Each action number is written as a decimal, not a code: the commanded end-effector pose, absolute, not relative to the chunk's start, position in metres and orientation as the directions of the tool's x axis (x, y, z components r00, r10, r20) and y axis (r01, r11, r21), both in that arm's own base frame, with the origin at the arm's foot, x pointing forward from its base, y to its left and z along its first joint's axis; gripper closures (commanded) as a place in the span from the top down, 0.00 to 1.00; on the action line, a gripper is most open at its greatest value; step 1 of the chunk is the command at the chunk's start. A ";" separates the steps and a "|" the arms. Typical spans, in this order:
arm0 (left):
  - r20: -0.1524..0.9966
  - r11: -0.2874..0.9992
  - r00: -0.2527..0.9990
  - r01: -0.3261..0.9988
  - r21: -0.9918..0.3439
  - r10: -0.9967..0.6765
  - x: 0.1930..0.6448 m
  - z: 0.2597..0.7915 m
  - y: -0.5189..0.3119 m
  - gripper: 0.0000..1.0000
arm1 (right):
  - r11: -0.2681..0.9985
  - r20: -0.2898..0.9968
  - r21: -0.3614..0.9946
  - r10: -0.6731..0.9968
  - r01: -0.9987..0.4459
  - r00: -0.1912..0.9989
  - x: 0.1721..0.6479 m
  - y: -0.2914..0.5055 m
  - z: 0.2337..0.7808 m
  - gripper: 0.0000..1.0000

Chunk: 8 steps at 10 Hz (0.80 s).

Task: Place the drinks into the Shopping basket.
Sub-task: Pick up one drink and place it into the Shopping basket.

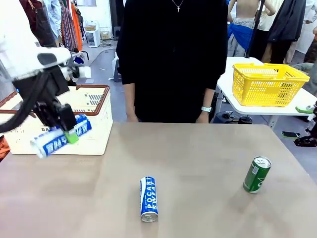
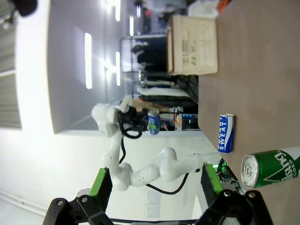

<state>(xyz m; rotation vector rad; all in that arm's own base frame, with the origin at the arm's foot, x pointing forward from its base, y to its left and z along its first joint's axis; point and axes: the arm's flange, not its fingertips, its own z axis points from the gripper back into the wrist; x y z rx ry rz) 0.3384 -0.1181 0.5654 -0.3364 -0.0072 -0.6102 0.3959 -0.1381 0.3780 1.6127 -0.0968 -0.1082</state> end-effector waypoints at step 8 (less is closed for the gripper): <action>0.259 0.978 0.953 0.185 -0.099 -0.155 0.591 0.602 -0.051 0.00 | -0.038 -0.015 0.999 -0.114 0.011 0.993 0.396 -0.140 0.382 1.00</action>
